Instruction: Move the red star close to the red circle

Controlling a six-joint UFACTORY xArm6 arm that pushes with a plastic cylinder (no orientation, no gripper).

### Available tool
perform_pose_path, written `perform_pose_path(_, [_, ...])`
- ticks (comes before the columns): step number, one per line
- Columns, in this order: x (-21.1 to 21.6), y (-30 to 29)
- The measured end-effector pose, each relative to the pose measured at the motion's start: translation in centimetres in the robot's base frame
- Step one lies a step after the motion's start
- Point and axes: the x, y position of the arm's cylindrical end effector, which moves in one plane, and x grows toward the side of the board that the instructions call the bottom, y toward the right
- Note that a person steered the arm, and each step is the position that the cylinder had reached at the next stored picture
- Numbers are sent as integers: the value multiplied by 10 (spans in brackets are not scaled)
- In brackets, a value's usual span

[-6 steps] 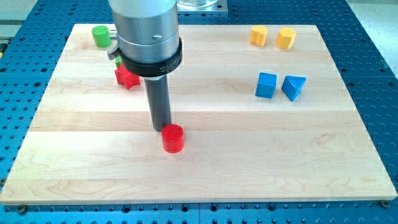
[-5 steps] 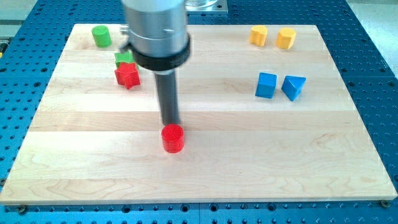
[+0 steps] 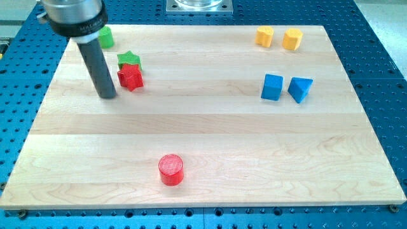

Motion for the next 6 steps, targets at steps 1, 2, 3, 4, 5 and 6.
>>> perform_pose_path(1, [-24, 22])
perform_pose_path(2, [-50, 30])
perform_pose_path(3, [-44, 60])
perform_pose_path(4, [-5, 72])
perform_pose_path(5, [-29, 31])
perform_pose_path(6, [-37, 27])
